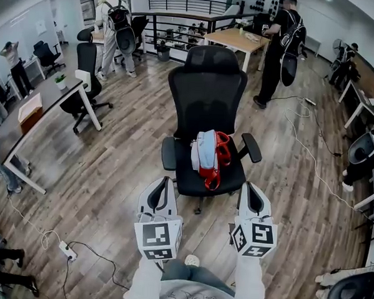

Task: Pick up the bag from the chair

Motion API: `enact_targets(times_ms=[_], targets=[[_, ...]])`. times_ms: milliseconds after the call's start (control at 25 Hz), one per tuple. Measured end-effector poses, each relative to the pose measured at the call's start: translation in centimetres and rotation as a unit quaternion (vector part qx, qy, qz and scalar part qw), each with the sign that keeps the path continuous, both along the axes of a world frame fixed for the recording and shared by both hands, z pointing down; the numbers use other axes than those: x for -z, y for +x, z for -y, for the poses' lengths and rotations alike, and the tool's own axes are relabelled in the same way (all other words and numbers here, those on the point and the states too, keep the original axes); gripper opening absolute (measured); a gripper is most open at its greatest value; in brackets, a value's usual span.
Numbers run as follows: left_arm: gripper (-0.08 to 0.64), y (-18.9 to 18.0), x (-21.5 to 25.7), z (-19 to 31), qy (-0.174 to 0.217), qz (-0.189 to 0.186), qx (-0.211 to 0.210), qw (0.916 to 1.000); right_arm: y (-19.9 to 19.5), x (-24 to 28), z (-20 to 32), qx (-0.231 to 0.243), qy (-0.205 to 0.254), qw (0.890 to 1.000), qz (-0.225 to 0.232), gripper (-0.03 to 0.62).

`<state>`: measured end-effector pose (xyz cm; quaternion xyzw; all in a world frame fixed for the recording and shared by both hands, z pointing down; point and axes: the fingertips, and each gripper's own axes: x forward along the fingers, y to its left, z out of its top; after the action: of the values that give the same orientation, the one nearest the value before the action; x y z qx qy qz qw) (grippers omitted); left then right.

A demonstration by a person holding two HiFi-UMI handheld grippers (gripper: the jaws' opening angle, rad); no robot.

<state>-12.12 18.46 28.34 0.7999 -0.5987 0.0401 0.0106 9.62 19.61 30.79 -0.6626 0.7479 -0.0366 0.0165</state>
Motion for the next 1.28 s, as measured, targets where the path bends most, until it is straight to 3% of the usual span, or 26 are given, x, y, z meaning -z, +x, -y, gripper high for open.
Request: enact_targets(times_ms=[320,560,1000,1280], targets=[[0.006,0.9,-2.0,6.6,-0.025,0.009,0.005,0.9996,0.9,-2.6,6.4,0.004,-0.028,1.000,0.004,0.011],[0.006,1.6,-2.8,14.5,-0.031,0.008,-0.004,0.9995,1.8,-3.1,13.7,-0.006,-0.031,1.000,0.002,0.011],[0.006,4.2,-3.2,30.8,-0.033,0.007,-0.052,0.9981,3.2,-3.2,28.1,-0.044,-0.030,0.998,-0.015,0.011],[0.006,4.7,-4.5,37.2,-0.043,0.006,-0.074,0.9963,3.7,-4.9,34.0,-0.064,-0.049,0.997,-0.010,0.012]])
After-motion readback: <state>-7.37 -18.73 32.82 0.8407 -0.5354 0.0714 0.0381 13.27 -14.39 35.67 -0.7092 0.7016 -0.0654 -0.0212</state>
